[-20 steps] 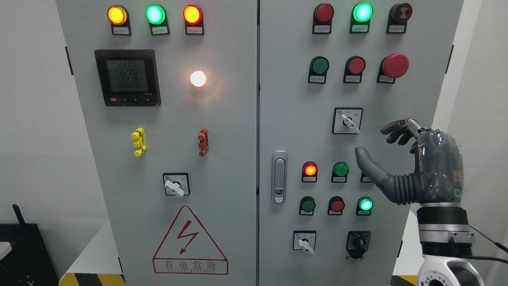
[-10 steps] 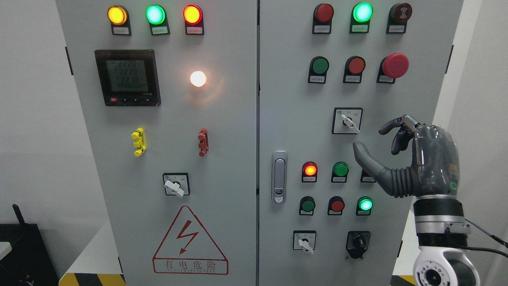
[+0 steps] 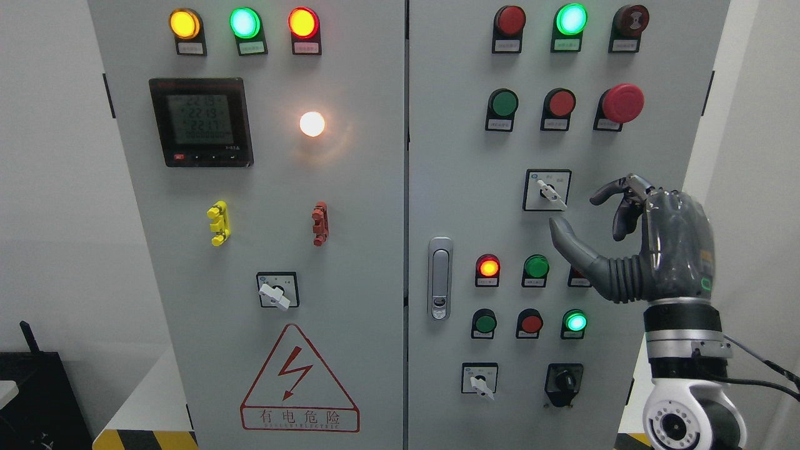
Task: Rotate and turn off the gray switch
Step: 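Move the right hand toward the switch, shaping thumb and index into a pinch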
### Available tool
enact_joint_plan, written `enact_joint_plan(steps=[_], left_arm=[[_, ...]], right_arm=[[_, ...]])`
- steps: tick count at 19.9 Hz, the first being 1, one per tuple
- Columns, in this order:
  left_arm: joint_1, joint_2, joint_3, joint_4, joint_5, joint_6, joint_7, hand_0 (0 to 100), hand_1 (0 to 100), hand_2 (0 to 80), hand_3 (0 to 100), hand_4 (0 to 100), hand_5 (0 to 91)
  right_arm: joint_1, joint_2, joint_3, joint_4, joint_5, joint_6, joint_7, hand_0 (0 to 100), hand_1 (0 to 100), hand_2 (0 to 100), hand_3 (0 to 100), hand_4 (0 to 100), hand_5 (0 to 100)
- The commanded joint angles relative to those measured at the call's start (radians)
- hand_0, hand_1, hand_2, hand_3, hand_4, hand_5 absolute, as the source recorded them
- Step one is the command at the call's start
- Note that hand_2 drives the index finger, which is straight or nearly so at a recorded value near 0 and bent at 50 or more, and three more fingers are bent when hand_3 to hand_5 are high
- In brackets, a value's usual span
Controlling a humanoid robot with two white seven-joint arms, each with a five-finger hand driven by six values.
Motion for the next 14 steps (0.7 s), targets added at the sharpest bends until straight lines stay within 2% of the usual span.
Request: enact_joint_plan(steps=[1,14], left_arm=[[-0.009,0.0,0.008,-0.026,0.02,0.001,0.0,12,39,0.0,0,0,0.0],[-0.009,0.0,0.008,-0.026,0.02,0.001,0.0,12,39,0.0,0,0,0.0]], right_arm=[[-0.007,0.002,0.034,0.029,0.001,0.015,-0.001,4,47,56,97,93,100],[-0.039,0.006,0.068,0.051,0.001,0.081,-0.006,6,43,57,96,92,100]])
